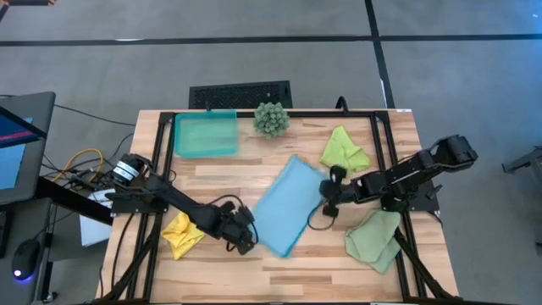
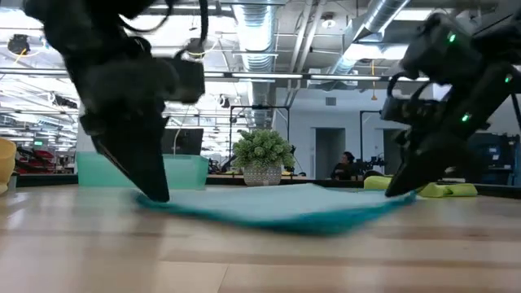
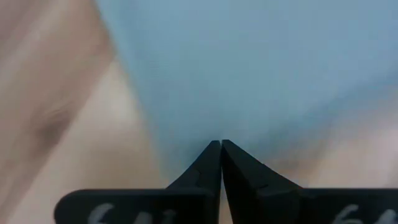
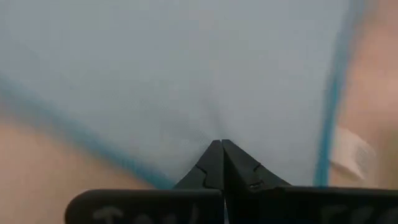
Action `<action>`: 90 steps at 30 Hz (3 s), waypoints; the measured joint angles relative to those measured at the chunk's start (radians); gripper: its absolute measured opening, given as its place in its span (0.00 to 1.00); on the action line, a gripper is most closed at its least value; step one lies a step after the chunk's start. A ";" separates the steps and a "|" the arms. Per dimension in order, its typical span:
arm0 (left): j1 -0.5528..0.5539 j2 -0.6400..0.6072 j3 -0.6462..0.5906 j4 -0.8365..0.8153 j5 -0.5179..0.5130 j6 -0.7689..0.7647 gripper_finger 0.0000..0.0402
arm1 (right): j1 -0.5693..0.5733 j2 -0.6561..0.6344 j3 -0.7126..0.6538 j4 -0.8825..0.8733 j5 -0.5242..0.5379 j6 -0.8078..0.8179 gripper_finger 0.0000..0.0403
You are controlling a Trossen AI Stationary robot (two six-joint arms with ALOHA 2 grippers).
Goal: Fold microfiber towels
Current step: Fold the blue microfiber cloth
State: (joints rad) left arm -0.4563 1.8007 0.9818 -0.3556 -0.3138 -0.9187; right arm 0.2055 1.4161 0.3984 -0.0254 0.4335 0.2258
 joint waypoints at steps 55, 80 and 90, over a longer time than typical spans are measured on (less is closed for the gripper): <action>0.027 0.229 0.237 0.235 0.062 0.525 0.02 | 0.284 0.113 0.247 -0.168 -0.133 0.062 0.25; -0.009 0.231 0.362 0.179 -0.121 0.648 0.02 | 0.460 0.364 0.348 0.273 -0.354 -0.393 0.48; -0.009 0.231 0.362 0.180 -0.120 0.647 0.02 | 0.434 0.366 0.352 0.234 -0.356 -0.394 0.22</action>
State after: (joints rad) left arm -0.4648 2.0319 1.3434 -0.1761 -0.4342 -0.2714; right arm 0.6391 1.7823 0.7502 0.2082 0.0771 -0.1678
